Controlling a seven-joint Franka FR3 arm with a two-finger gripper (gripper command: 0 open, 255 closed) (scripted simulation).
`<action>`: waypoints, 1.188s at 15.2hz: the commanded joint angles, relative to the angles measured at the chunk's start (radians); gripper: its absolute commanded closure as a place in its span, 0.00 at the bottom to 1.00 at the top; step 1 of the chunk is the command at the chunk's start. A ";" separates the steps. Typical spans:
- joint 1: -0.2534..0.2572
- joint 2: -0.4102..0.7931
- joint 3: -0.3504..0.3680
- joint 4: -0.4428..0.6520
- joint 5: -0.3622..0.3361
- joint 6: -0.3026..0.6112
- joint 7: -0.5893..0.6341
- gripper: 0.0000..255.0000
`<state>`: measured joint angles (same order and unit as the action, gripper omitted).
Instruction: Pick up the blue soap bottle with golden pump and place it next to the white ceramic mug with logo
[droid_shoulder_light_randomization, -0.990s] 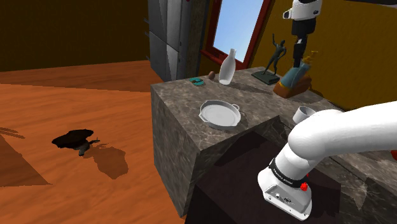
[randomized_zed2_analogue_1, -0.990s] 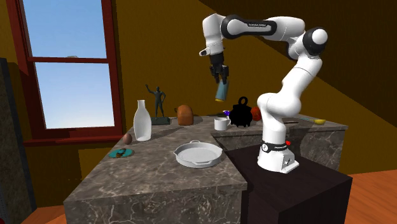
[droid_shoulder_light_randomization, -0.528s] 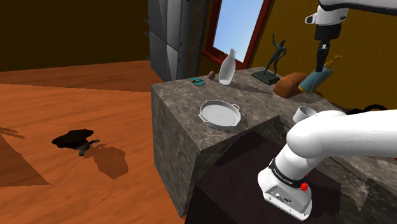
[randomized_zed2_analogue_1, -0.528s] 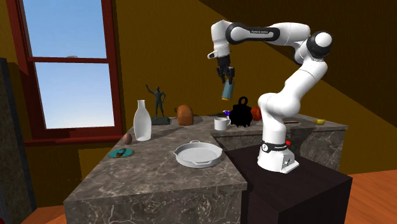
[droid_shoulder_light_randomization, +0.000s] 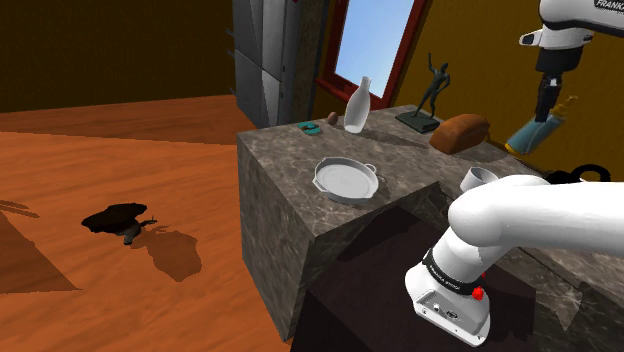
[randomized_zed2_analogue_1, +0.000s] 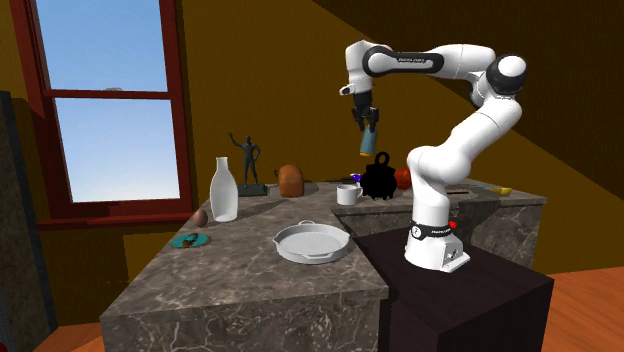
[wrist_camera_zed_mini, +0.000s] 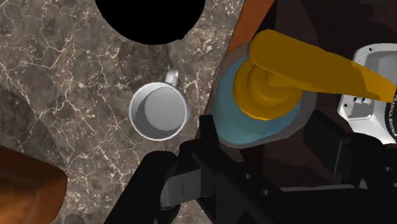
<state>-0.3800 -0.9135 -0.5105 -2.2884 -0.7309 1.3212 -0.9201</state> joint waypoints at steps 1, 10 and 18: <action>-0.013 -0.009 -0.047 0.021 -0.047 0.006 -0.058 1.00; -0.039 -0.037 -0.189 0.027 -0.171 0.069 -0.172 1.00; -0.054 -0.068 -0.237 -0.077 -0.213 0.140 -0.134 1.00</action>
<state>-0.4315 -0.9769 -0.7418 -2.3510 -0.9380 1.4514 -1.0599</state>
